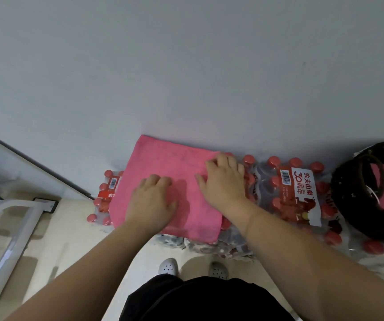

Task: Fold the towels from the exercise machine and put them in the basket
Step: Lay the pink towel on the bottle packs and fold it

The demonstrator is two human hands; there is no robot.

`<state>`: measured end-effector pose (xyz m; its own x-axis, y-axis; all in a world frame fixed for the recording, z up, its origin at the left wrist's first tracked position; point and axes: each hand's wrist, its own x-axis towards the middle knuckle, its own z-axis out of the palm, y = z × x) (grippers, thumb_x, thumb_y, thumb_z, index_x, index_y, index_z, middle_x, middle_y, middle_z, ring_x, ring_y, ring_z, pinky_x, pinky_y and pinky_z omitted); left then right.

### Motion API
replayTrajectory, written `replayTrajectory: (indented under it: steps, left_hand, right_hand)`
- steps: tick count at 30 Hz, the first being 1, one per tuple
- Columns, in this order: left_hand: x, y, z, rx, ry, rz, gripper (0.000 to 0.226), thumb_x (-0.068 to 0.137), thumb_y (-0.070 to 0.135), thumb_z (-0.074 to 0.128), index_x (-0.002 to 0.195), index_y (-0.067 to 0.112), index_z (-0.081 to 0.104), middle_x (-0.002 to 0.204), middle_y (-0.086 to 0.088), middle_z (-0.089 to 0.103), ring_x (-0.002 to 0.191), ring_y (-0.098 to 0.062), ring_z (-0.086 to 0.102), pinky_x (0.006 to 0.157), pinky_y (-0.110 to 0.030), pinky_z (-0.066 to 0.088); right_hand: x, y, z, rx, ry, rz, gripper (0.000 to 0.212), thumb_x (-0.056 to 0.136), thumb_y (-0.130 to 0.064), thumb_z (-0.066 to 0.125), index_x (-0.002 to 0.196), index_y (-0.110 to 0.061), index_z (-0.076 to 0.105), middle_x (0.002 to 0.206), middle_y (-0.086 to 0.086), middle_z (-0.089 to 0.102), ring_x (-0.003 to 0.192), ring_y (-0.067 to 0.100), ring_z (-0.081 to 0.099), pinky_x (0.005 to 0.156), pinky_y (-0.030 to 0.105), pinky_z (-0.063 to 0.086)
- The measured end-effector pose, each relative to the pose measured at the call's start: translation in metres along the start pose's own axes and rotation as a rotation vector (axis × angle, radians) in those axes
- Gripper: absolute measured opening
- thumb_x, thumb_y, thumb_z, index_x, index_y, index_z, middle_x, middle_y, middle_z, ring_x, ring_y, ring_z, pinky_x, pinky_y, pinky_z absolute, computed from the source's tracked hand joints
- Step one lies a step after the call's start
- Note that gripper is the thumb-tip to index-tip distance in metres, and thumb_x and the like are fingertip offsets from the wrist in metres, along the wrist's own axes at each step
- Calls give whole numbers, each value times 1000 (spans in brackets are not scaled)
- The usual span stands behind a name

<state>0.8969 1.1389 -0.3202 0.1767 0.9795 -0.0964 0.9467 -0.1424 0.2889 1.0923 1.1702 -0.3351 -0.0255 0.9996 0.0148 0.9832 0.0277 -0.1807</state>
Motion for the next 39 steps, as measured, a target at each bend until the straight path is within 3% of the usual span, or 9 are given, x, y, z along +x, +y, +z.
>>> replayTrajectory:
  steps: [5, 8, 10, 13, 16, 19, 25, 32, 39]
  left_hand:
    - [37, -48, -8, 232, -150, 47, 75, 92, 58, 43, 154, 22, 20, 164, -5, 17, 150, -31, 14, 117, -57, 18]
    - [52, -69, -3, 270, -265, 85, 85, 92, 72, 25, 158, 25, -2, 166, 0, -8, 152, -28, -9, 119, -62, 8]
    - [54, -76, 0, 274, -292, 113, 88, 90, 75, 19, 157, 26, -8, 166, 1, -14, 152, -28, -14, 120, -61, 5]
    - [57, -83, 0, 256, -231, 164, 85, 91, 75, 19, 158, 26, 4, 167, -1, -1, 152, -31, -1, 119, -59, 8]
    - [74, -86, -9, 187, -68, 215, 67, 94, 65, 33, 147, 25, 37, 155, -8, 34, 136, -36, 34, 111, -53, 30]
    - [103, -87, -18, 172, -29, 226, 53, 95, 46, 46, 142, 22, 44, 151, -6, 37, 123, -36, 43, 101, -49, 38]
    - [143, -86, -26, 258, -98, 199, 52, 91, 16, 44, 142, 25, 45, 134, -4, 52, 113, -31, 48, 89, -41, 40]
    - [161, -76, -29, 378, -216, 233, 36, 94, 15, 40, 128, 15, 53, 131, -10, 49, 109, -34, 55, 78, -41, 44]
    - [165, -67, -35, 461, -308, 277, 48, 94, 11, 37, 140, 25, 41, 120, -9, 64, 105, -33, 63, 75, -37, 46]
  right_hand:
    - [-2, -1, 16, -75, -236, 147, 84, 93, -69, 24, 157, -16, 18, 163, 10, 15, 150, 36, 5, 118, 60, 5]
    - [-6, -1, 22, -82, -280, 303, 91, 91, -74, 15, 159, -16, 0, 166, 11, 3, 151, 37, -2, 118, 64, 0]
    - [-9, -1, 23, -46, -247, 377, 87, 93, -73, 15, 159, -19, 0, 165, 15, 4, 151, 38, 0, 118, 63, 4]
    - [-5, 2, 20, 2, -95, 412, 73, 96, -65, 29, 156, -24, 20, 162, 18, 15, 149, 39, 11, 116, 59, 13]
    - [16, 8, 12, 14, 52, 409, 51, 98, -46, 44, 143, -22, 45, 149, 13, 40, 136, 37, 33, 108, 51, 30]
    - [40, 18, 5, -56, 13, 340, 33, 97, -25, 51, 128, -17, 60, 129, 10, 55, 119, 35, 46, 97, 45, 38]
    - [56, 25, 4, -172, -99, 221, 30, 96, -16, 49, 122, -19, 64, 120, 7, 52, 110, 29, 48, 89, 40, 42]
    - [65, 24, -6, -193, -114, 78, 27, 92, -9, 46, 112, -17, 62, 116, 4, 55, 111, 27, 48, 89, 41, 43]
    - [66, 29, -17, -163, -148, 42, 27, 89, -3, 48, 110, -16, 60, 108, 5, 57, 106, 26, 54, 83, 38, 51]
